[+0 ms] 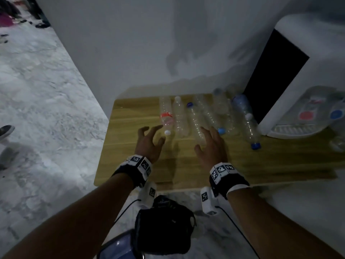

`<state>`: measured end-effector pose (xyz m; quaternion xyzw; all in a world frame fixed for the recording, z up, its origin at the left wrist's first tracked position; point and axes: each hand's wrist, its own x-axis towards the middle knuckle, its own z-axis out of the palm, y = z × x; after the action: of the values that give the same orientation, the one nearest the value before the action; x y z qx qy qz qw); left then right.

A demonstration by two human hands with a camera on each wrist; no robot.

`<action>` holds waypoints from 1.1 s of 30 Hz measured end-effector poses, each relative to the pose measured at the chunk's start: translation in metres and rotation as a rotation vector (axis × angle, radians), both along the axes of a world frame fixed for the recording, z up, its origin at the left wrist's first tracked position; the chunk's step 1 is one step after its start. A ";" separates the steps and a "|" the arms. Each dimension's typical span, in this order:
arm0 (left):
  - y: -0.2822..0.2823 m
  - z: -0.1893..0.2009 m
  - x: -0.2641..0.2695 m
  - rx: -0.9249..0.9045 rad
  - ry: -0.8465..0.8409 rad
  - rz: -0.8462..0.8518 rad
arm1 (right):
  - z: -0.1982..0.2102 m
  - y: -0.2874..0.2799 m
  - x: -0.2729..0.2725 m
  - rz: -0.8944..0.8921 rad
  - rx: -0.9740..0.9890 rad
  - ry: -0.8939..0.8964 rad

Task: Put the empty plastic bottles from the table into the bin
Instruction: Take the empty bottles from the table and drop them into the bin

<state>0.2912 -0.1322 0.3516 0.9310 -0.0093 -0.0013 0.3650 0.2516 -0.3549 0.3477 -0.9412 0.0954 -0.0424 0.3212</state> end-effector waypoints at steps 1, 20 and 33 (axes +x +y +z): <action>-0.004 -0.006 0.020 0.013 -0.004 0.005 | -0.007 0.000 0.015 -0.003 -0.020 0.010; -0.006 -0.031 0.100 -0.029 -0.036 -0.056 | -0.029 0.006 0.048 -0.093 0.084 -0.108; 0.030 0.047 -0.147 -0.330 -0.163 -0.106 | 0.035 -0.006 -0.135 0.081 0.177 -0.403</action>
<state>0.1438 -0.1024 0.3986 0.8538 -0.0879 0.0565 0.5100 0.1167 -0.3613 0.3826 -0.8851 -0.0053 -0.2080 0.4164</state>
